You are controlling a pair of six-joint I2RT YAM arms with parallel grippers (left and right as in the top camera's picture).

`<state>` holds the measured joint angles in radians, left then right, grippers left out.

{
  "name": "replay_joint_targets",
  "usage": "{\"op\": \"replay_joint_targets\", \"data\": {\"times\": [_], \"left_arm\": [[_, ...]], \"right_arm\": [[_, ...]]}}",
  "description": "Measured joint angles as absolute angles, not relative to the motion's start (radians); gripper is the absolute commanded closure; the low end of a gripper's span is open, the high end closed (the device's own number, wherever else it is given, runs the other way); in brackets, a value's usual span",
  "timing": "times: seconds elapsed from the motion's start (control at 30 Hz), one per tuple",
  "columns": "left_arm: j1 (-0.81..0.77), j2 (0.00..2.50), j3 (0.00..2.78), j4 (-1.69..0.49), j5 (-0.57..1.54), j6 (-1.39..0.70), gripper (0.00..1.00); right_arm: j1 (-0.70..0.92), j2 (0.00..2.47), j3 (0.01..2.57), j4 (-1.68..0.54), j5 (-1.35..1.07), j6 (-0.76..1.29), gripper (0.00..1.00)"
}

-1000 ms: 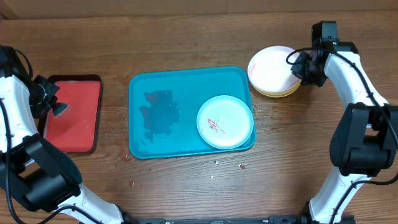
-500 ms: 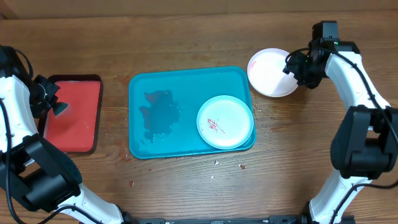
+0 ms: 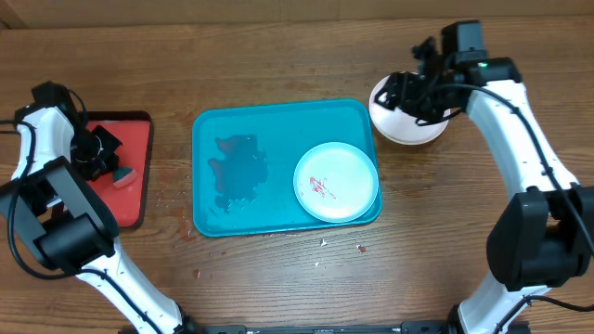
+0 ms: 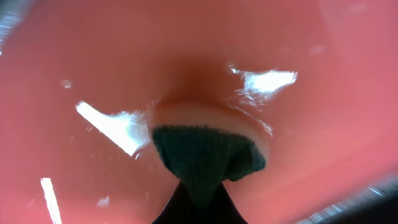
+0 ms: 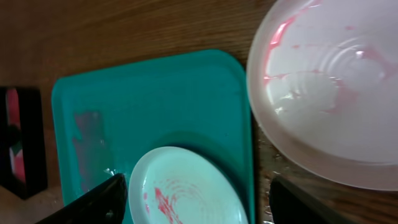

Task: Clean dirty plates on tray and stack at the side
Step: 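Move the right gripper to the second white plate and grip its rim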

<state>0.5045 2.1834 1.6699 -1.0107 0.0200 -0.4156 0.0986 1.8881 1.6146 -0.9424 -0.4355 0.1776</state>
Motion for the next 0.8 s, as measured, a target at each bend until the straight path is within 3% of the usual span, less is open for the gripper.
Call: {"op": "replay_joint_targets", "data": {"times": [0.43,0.8], "left_arm": [[0.511,2.204,1.67,-0.997,-0.004,-0.411,0.96],[0.513,2.161,1.754,-1.047,0.042,-0.408,0.96]], "right_arm": [[0.318,1.888,1.615,-0.929,-0.284,0.062,0.19],[0.374,1.888,1.612,-0.928,-0.128,0.003,0.23]]}}
